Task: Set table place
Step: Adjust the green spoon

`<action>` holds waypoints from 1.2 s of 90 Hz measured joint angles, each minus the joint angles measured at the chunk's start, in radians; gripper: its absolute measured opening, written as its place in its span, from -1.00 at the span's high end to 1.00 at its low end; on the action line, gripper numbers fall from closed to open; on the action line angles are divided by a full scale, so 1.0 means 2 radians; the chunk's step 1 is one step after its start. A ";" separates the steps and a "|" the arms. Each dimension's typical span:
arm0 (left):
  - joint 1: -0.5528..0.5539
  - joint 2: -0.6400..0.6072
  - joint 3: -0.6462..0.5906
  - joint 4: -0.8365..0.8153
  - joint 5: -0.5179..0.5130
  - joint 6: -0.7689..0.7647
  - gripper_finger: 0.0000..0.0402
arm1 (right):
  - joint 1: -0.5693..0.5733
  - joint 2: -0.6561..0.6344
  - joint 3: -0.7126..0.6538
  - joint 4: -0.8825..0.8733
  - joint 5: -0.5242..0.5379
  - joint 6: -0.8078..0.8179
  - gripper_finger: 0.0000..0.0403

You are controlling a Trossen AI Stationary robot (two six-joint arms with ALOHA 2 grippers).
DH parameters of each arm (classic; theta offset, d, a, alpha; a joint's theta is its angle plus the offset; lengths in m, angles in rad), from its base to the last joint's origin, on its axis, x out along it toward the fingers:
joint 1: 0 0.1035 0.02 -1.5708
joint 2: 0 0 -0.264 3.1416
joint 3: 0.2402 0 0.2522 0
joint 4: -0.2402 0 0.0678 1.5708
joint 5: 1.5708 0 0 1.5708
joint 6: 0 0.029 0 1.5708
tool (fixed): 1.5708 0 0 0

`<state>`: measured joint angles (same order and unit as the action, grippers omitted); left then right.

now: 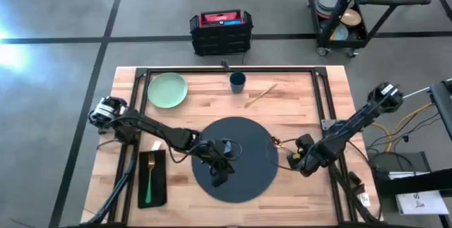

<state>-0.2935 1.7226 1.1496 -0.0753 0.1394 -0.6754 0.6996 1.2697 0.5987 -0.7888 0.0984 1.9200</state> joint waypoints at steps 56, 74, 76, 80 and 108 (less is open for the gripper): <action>0.000 0.000 0.000 0.000 0.001 0.001 1.00 | 0.044 0.001 -0.013 0.008 -0.013 0.053 1.00; -0.001 0.000 0.000 0.000 0.001 0.004 1.00 | 0.063 0.001 0.020 -0.006 0.020 0.055 1.00; -0.001 0.000 0.000 0.000 0.001 0.004 1.00 | 0.064 0.001 0.021 -0.015 0.021 0.056 1.00; -0.001 0.000 0.000 0.000 0.001 0.004 1.00 | 0.064 0.001 0.021 -0.029 0.021 0.061 1.00; -0.001 0.000 0.000 0.000 0.001 0.006 1.00 | 0.058 0.005 -0.026 0.097 0.021 0.050 1.00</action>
<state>-0.2947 1.7226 1.1496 -0.0761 0.1408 -0.6636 0.8158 1.2793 0.5464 -0.5954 0.1395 2.0197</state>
